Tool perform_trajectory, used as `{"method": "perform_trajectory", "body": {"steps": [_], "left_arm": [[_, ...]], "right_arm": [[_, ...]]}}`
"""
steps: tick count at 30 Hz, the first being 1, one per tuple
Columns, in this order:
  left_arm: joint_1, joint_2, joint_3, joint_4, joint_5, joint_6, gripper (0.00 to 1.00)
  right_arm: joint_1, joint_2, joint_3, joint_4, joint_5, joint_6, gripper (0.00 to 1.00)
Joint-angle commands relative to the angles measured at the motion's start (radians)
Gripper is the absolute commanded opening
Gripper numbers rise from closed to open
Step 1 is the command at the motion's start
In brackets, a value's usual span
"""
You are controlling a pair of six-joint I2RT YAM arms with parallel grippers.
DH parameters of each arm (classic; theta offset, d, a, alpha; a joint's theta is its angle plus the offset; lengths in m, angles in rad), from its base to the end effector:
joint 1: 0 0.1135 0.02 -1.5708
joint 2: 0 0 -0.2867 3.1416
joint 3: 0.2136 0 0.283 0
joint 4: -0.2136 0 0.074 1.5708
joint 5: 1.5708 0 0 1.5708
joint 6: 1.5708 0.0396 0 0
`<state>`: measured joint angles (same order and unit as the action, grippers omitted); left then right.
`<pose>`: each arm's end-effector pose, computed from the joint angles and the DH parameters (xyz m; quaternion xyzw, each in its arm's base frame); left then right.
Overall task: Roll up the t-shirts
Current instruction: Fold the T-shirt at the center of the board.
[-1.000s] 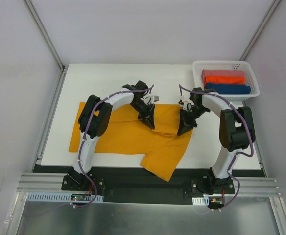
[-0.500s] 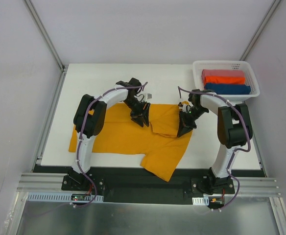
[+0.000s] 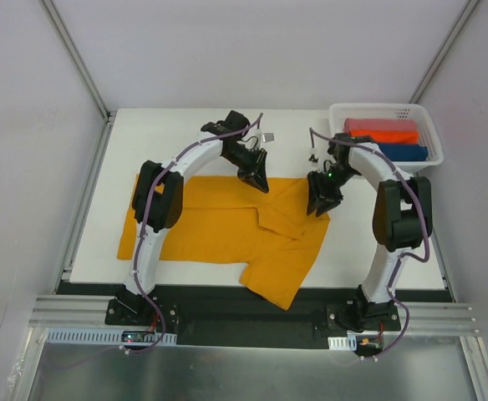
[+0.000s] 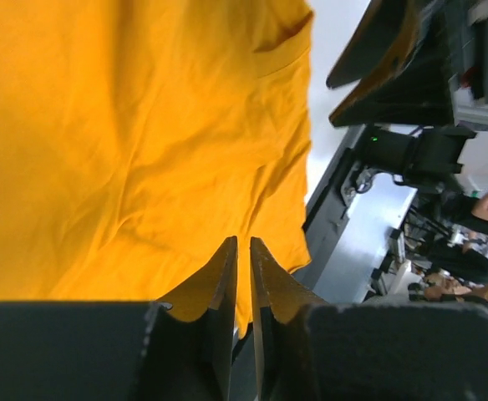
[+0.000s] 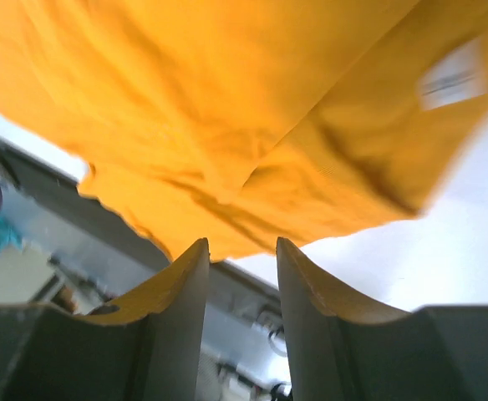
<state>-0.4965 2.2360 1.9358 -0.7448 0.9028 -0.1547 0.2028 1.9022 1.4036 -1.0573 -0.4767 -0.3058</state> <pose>0.4497 -0.2790 0.2294 0.2595 0.8370 -0.4739 0.0868 0.3749 0.0956 0.1959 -0.2461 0.9400 0.2354 0.0194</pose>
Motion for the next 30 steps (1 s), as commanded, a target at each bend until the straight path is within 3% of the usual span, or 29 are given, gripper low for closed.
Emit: {"method": "perform_trajectory", "body": {"steps": [1, 6, 11, 30], "left_arm": [[-0.011, 0.100, 0.048, 0.022, 0.117, -0.049, 0.09], [-0.017, 0.143, 0.048, 0.042, 0.131, -0.063, 0.07], [-0.028, 0.155, 0.022, 0.056, 0.107, -0.063, 0.07], [-0.051, 0.102, -0.106, 0.061, 0.018, -0.039, 0.09]], "right_arm": [[-0.104, 0.015, 0.232, -0.009, 0.069, 0.008, 0.41], [-0.123, 0.162, 0.389, 0.054, 0.040, -0.006, 0.36], [-0.128, 0.274, 0.484, 0.085, 0.115, -0.003, 0.38], [-0.132, 0.417, 0.549, 0.117, 0.006, 0.016, 0.35]]}}
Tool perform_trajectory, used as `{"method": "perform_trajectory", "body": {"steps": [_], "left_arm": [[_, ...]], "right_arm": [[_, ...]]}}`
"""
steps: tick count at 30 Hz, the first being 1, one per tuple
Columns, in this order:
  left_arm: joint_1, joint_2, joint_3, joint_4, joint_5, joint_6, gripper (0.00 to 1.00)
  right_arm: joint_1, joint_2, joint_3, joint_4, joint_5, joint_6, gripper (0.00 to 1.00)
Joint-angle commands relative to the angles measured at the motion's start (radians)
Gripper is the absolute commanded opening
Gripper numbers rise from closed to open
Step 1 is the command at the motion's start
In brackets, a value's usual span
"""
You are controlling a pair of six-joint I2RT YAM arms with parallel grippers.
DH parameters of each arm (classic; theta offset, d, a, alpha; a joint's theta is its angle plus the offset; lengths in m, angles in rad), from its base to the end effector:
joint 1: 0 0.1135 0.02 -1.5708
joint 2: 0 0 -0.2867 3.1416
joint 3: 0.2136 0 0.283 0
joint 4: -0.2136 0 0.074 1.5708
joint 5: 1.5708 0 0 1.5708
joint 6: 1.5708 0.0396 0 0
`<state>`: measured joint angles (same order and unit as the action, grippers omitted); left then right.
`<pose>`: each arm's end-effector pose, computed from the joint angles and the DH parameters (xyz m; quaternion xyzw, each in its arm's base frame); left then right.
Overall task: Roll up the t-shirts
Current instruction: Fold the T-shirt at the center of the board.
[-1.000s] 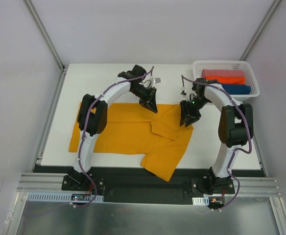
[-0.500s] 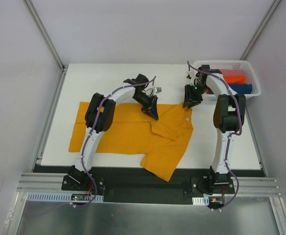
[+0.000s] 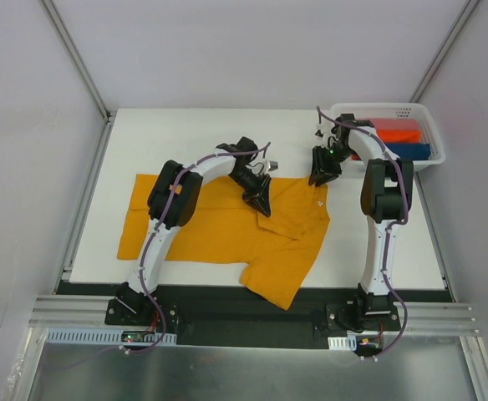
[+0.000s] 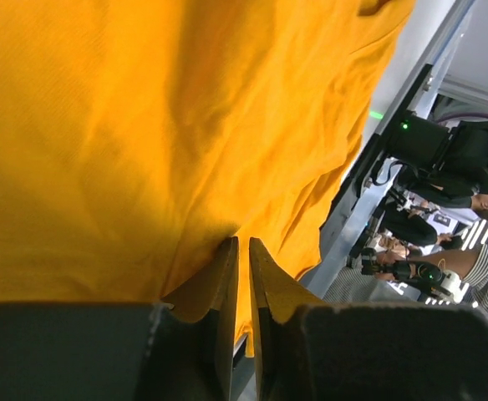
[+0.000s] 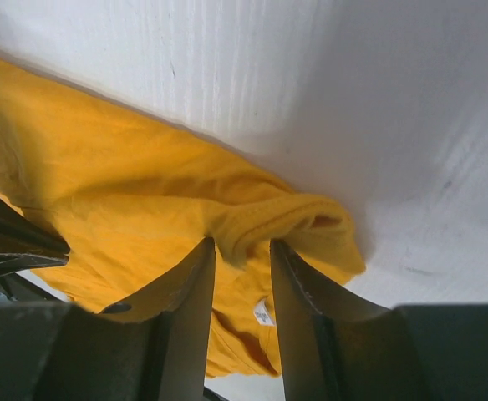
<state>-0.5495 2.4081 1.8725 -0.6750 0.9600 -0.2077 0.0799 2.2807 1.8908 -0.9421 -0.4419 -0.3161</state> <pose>0.4397 -0.3073 0.1254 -0.2299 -0.8459 0.4809 0.0203 0.5085 0.0577 0.1746 -0.2161 0.9447 0.2024 0.1410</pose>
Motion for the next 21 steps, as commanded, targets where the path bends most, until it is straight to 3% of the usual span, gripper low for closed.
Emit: {"method": "perform_trajectory", "body": {"steps": [1, 2, 5, 21], "left_arm": [[0.005, -0.075, -0.055, -0.009, -0.044, 0.016, 0.09], [0.006, -0.090, -0.077, -0.011, -0.047, 0.017, 0.09], [0.026, -0.116, -0.111, -0.015, -0.058, 0.024, 0.09], [0.072, -0.155, -0.087, -0.028, -0.066, 0.050, 0.12]], "right_arm": [[-0.008, 0.042, 0.073, 0.003, -0.029, 0.029, 0.31], [-0.008, 0.045, 0.077, 0.002, -0.031, 0.029, 0.14], [-0.009, 0.051, 0.088, -0.003, -0.034, 0.038, 0.01], [-0.045, -0.151, -0.162, -0.072, 0.090, 0.160, 0.01]]}}
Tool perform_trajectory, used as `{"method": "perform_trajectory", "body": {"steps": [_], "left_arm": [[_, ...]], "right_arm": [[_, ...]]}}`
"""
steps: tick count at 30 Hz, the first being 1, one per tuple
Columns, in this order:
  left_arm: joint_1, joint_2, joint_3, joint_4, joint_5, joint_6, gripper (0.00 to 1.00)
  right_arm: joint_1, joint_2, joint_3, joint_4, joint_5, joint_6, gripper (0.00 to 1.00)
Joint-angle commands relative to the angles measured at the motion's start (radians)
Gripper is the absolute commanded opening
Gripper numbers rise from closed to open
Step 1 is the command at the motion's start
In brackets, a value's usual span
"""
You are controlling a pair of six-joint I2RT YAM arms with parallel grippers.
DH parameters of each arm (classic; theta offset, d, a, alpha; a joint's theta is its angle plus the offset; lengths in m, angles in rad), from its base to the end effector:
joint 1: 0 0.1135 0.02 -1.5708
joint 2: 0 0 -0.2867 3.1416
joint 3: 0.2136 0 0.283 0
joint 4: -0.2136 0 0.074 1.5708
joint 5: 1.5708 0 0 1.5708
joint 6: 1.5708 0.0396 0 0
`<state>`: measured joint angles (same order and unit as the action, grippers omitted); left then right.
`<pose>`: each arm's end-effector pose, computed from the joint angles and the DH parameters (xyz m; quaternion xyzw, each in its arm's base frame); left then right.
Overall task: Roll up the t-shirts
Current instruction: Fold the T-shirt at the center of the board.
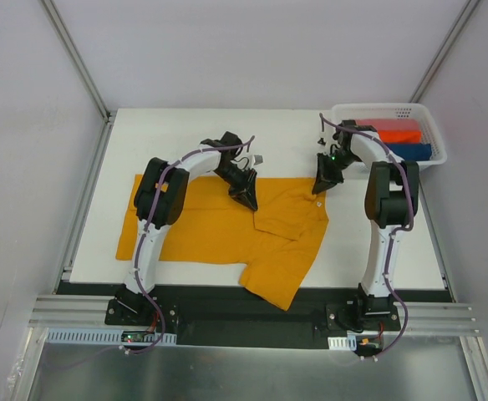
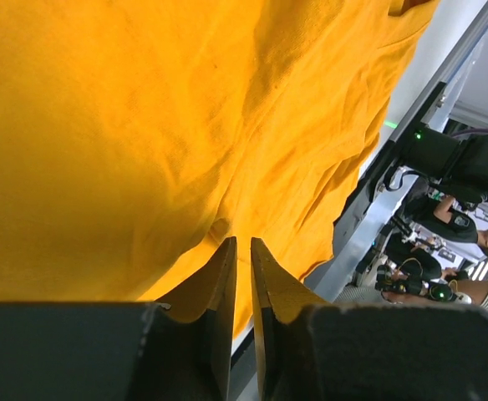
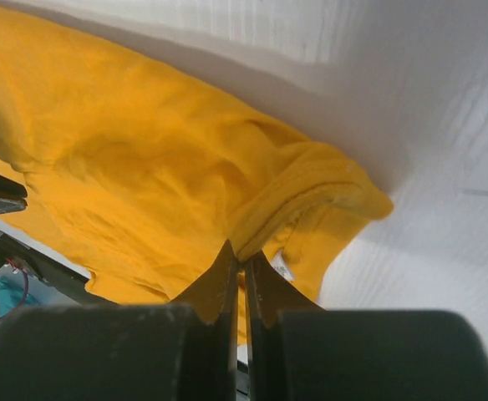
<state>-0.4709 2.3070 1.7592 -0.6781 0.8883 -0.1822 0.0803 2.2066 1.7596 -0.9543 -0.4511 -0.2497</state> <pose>0.4435 -0.2603 0.1400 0.2009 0.8697 -0.4507 0.0110 0.4811 0.0560 0.1707 -0.1782 0.9549 0.2151 0.1011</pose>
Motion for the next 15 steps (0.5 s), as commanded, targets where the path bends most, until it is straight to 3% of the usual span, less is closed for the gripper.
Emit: {"method": "perform_trajectory", "body": {"steps": [1, 4, 6, 8, 12, 15], "left_arm": [[-0.006, -0.052, 0.028, -0.024, 0.008, 0.023, 0.12], [-0.006, -0.049, 0.037, -0.023, 0.000, 0.024, 0.13], [-0.006, -0.047, 0.048, -0.024, -0.009, 0.027, 0.13], [-0.005, -0.052, 0.063, -0.028, -0.017, 0.036, 0.14], [0.005, -0.067, 0.098, -0.043, -0.048, 0.059, 0.14], [0.020, -0.077, 0.126, -0.057, -0.089, 0.085, 0.14]], "right_arm": [[-0.045, -0.076, -0.032, -0.057, 0.110, 0.087, 0.01], [-0.044, -0.055, -0.009, -0.052, 0.186, 0.066, 0.08], [-0.045, -0.042, 0.007, -0.061, 0.219, 0.035, 0.33], [-0.044, -0.033, 0.041, -0.083, 0.219, -0.011, 0.46], [-0.045, -0.096, 0.110, -0.141, 0.129, -0.104, 0.45], [-0.040, -0.119, 0.167, -0.135, 0.079, -0.118, 0.34]]}}
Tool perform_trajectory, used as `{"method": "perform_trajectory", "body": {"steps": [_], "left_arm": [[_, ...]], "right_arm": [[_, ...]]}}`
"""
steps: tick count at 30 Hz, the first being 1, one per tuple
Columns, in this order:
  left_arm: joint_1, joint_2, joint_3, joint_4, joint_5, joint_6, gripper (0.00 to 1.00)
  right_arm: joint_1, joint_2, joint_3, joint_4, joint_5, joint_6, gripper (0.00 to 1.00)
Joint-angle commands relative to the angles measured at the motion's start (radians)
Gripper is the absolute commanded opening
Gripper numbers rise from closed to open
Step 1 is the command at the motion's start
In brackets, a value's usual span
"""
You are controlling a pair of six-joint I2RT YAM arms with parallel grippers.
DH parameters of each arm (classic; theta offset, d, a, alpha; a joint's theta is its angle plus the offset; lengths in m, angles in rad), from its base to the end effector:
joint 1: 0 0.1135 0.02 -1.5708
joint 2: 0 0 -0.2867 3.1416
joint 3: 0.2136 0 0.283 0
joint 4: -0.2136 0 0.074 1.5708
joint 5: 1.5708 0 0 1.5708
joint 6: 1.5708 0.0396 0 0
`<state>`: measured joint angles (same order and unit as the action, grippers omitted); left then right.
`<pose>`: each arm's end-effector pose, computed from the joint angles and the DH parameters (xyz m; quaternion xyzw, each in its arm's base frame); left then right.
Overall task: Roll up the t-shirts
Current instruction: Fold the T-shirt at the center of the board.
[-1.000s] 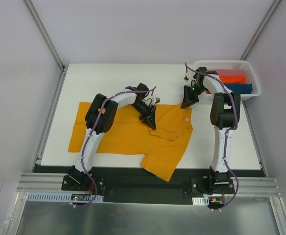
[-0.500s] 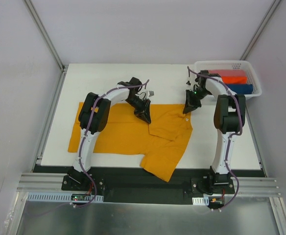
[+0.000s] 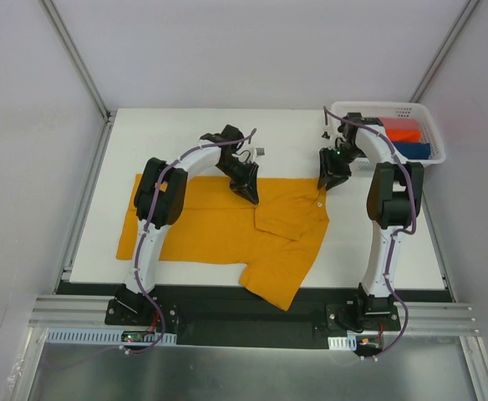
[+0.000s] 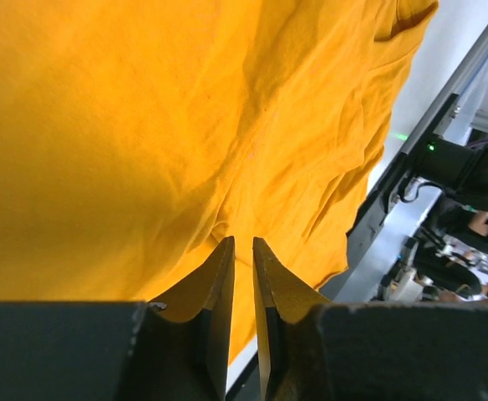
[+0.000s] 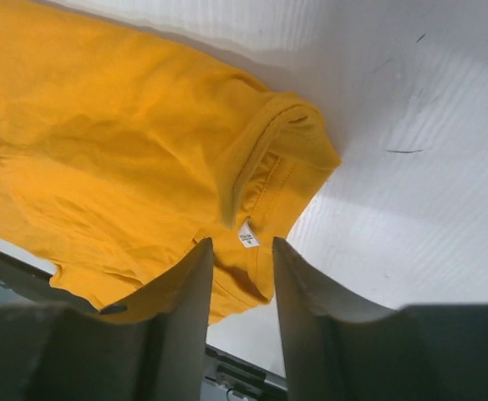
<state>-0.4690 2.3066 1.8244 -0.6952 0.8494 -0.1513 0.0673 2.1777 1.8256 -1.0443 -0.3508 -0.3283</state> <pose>0.4537 -0.2632 0.1584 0.2209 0.8696 -0.4392 0.0462 0.4811 0.0461 0.2004 -0.2077 0.9588 0.1612 0.1076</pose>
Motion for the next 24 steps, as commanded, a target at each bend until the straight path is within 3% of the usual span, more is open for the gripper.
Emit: {"method": "perform_trajectory", "body": {"steps": [1, 4, 16, 24], "left_arm": [[0.023, -0.072, 0.067, -0.041, -0.085, 0.065, 0.13], [0.053, -0.064, 0.090, -0.058, -0.124, 0.088, 0.10], [0.182, -0.049, 0.087, -0.098, -0.256, 0.200, 0.02], [0.273, -0.026, 0.098, -0.115, -0.337, 0.229, 0.02]], "right_arm": [[-0.021, -0.087, 0.109, -0.036, -0.024, -0.041, 0.31], [-0.006, -0.050, 0.144, -0.017, -0.036, -0.029, 0.15], [0.062, 0.083, 0.207, 0.027, 0.010, -0.071, 0.10], [0.072, 0.126, 0.213, -0.037, 0.162, -0.192, 0.04]]}}
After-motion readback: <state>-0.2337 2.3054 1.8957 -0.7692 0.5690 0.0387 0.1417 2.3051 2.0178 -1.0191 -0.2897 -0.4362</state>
